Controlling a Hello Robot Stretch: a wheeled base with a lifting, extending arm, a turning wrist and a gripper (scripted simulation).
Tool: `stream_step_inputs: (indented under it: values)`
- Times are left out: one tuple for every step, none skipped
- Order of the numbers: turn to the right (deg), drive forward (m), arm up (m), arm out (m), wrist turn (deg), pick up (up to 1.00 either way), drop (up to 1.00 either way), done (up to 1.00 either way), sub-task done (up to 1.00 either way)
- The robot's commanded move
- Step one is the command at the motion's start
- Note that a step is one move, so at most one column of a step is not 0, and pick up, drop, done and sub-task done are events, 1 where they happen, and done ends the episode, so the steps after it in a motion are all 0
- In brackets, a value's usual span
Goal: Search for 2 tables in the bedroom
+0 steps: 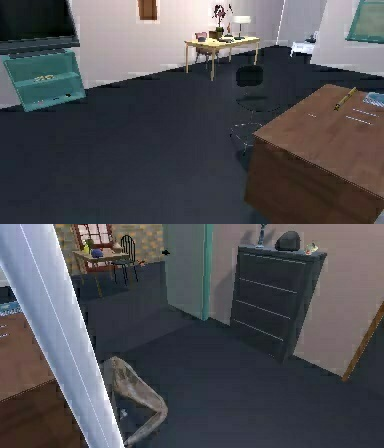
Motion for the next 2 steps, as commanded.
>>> stream_step_inputs:
  values:
    - [0.0, 0.35, 0.0, 0.0, 0.0, 0.0, 0.0, 0.0, 0.0]
    - [39.0, 0.0, 0.0, 0.0, 0.0, 0.0, 0.0, 0.0, 0.0]
